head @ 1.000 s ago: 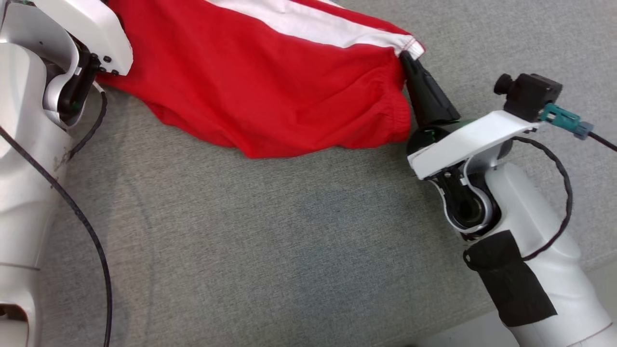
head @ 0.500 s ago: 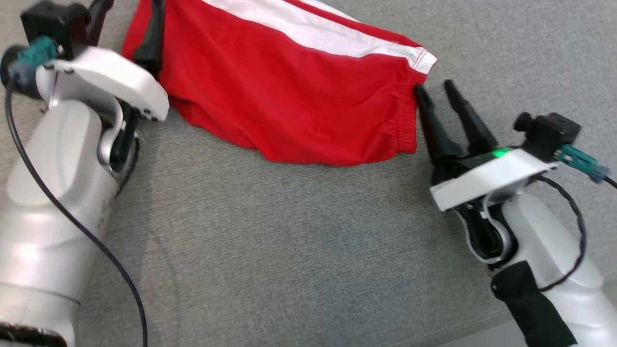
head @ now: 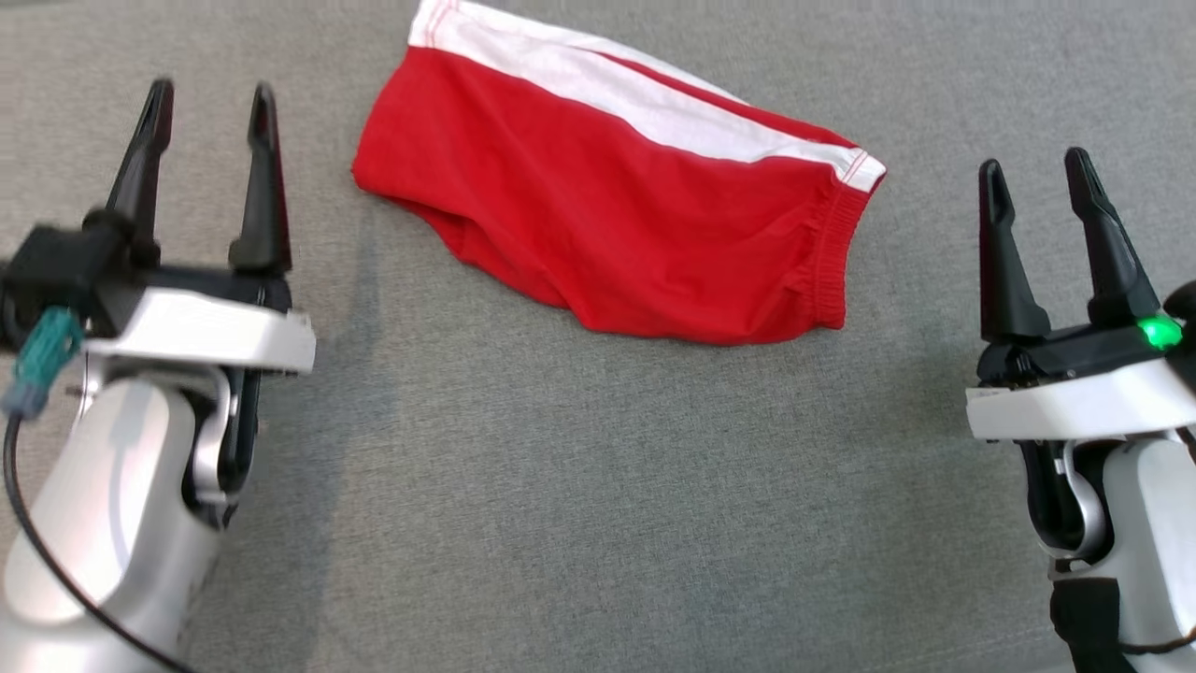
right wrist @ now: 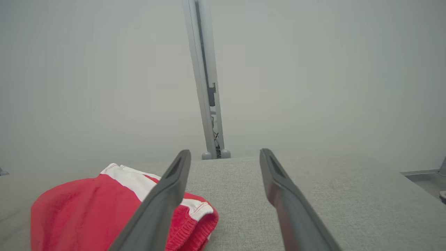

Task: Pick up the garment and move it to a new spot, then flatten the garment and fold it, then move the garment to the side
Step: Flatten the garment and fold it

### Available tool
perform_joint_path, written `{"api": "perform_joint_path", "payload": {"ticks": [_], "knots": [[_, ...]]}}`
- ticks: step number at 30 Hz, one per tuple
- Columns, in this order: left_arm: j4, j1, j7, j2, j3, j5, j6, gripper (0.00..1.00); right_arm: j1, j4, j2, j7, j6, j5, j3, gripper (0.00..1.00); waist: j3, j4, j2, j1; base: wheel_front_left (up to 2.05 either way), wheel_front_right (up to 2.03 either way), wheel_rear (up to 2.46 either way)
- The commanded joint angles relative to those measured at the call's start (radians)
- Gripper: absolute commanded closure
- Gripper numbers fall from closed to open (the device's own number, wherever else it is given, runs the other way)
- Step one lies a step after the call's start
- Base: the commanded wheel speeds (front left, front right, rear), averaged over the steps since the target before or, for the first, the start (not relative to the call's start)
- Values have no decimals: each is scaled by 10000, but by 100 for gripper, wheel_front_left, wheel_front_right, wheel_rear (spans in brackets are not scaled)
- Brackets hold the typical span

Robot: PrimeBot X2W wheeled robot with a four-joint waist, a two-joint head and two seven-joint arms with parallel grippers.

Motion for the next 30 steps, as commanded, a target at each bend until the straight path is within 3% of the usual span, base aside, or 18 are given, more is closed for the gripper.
{"api": "perform_joint_path", "payload": {"ticks": [1, 7, 13, 25, 30], "knots": [[-127, 152, -31, 64, 81, 48, 75, 0, 102, -66, 32, -52, 1, -52, -45, 0, -176, 114, 0, 0, 0, 0, 0], [-1217, 1903, -33, 273, 475, 174, 716, 0, 879, -189, 105, -54, -1, -666, -283, 0, -675, 189, 0, 0, 0, 0, 0], [-1768, 3052, 138, 375, 433, 97, 1012, 0, 1569, -257, 152, -54, -1, -753, -482, 0, -949, 229, 0, 0, 0, 0, 0], [-1837, 2643, 390, 510, 264, 118, 878, 0, 1505, -285, 264, -56, -1, -479, -358, 0, -896, 36, 0, 0, 0, 0, 0], [-1552, 1575, 487, 477, -23, 193, 413, 0, 1302, -286, 291, -54, -1, -401, -220, 0, -680, -119, 0, 0, 0, 0, 0]]}}
